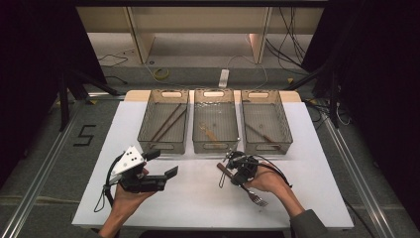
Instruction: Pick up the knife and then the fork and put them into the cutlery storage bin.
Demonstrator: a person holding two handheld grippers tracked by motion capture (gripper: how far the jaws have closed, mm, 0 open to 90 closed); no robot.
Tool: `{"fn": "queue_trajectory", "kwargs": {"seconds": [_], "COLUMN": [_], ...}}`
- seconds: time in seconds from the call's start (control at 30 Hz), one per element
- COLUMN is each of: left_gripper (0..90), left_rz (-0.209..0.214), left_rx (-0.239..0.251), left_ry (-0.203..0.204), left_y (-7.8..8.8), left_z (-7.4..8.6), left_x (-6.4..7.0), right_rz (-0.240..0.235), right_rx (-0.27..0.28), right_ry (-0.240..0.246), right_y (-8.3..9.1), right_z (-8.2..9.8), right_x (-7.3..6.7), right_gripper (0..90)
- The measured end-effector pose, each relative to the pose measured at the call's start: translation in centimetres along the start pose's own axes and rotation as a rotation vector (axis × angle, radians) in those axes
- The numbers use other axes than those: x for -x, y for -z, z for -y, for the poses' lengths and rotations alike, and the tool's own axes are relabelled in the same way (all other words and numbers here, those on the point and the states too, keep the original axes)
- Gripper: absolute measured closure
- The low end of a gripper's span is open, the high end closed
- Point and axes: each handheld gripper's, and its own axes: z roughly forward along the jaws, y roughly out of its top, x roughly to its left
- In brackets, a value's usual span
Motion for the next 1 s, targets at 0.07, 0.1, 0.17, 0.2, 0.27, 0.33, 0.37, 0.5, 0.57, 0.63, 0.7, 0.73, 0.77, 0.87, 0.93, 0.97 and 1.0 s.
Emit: {"fn": "queue_trajectory", "kwargs": {"seconds": [0.07, 0.1, 0.17, 0.2, 0.27, 0.33, 0.37, 0.5, 0.57, 0.63, 0.7, 0.73, 0.77, 0.87, 0.93, 0.97, 1.0], "left_gripper": [15.6, 15.6, 15.7, 15.6, 15.7, 15.7, 15.7, 15.7, 15.7, 15.7, 15.7, 15.7, 15.7, 15.7, 15.7, 15.7, 15.7], "left_rz": [0.001, 0.0, -0.001, -0.001, -0.001, -0.001, -0.001, -0.002, -0.004, -0.005, -0.005, -0.005, -0.005, -0.005, -0.005, -0.005, -0.006], "left_rx": [-0.001, -0.001, -0.002, -0.002, -0.003, -0.003, -0.003, -0.003, -0.003, -0.003, -0.003, -0.003, -0.003, -0.003, -0.003, -0.004, -0.003], "left_ry": [0.001, 0.001, 0.0, 0.0, 0.0, -0.001, 0.0, -0.003, -0.001, -0.001, -0.002, -0.002, -0.003, -0.001, -0.002, -0.002, -0.002], "left_y": [0.0, 0.0, -0.1, -0.1, -0.1, -0.1, -0.1, 0.0, 0.0, 0.0, 0.0, 0.0, 0.0, 0.0, 0.0, 0.0, 0.0], "left_z": [0.0, 0.0, 0.0, 0.0, 0.0, 0.0, 0.0, 0.0, 0.0, 0.0, 0.0, 0.0, 0.0, 0.0, 0.0, 0.0, 0.0], "left_x": [0.0, 0.0, 0.0, 0.1, 0.0, 0.1, 0.1, 0.0, 0.0, 0.0, 0.0, 0.0, 0.0, 0.0, 0.0, 0.0, 0.0], "right_rz": [-0.005, -0.009, -0.015, -0.016, -0.013, -0.004, -0.004, -0.008, -0.013, -0.014, -0.025, -0.026, -0.024, -0.027, -0.034, -0.038, -0.041], "right_rx": [-0.003, -0.006, -0.008, -0.007, -0.009, -0.007, -0.009, -0.006, -0.004, 0.01, 0.023, 0.035, 0.044, 0.072, 0.085, 0.092, 0.099], "right_ry": [0.002, -0.002, -0.005, -0.004, 0.005, 0.015, 0.017, 0.02, 0.013, 0.021, 0.011, 0.002, -0.002, -0.018, -0.023, -0.016, -0.023], "right_y": [0.0, 0.0, 0.0, 0.0, 0.0, 0.0, 0.0, 0.1, 0.3, 0.6, 1.0, 1.2, 1.4, 1.9, 2.2, 2.3, 2.4], "right_z": [0.0, -0.1, -0.1, -0.1, -0.1, -0.1, -0.1, -0.1, -0.1, 0.0, 0.1, 0.2, 0.2, 0.4, 0.5, 0.5, 0.6], "right_x": [0.0, 0.0, 0.1, 0.1, 0.1, 0.0, 0.0, 0.0, 0.0, 0.1, 0.1, 0.2, 0.3, 0.6, 0.7, 0.8, 0.9], "right_gripper": [74.5, 75.2, 76.6, 76.8, 77.0, 77.1, 77.1, 77.3, 77.3, 77.3, 77.4, 77.4, 77.4, 77.5, 77.6, 77.6, 77.6]}}
